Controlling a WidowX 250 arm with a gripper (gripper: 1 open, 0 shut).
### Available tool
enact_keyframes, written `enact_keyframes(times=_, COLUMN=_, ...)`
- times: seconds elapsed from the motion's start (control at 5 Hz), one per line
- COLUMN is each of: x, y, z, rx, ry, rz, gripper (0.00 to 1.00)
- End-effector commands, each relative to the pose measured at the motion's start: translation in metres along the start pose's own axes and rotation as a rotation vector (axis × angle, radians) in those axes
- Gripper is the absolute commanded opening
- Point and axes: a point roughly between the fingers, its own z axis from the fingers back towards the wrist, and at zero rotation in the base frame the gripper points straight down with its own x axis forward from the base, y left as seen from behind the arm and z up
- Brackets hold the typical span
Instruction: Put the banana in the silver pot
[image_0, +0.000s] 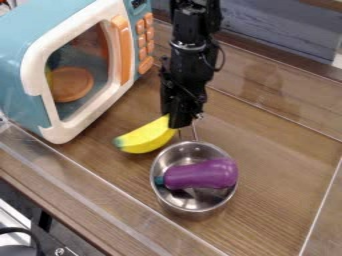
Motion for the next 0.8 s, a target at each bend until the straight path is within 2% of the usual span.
enact_keyframes(times=0.0, x=-0.003, y=-0.008, z=0.024, rx=0.051, ry=-0.079, rz=-0.038, gripper=0.00)
enact_keyframes(times=0.2, x=-0.009, y=-0.017, z=0.027, rx=0.062, ry=-0.097, rz=-0.073, gripper=1.00)
enact_keyframes(times=0.4, x=-0.003, y=-0.022, z=0.019, rx=0.070, ry=-0.103, rz=-0.133, gripper=1.00)
enact_keyframes(times=0.6, x=0.000, y=-0.021, z=0.000, rx=0.073, ry=-0.101, rz=-0.202, gripper=1.00)
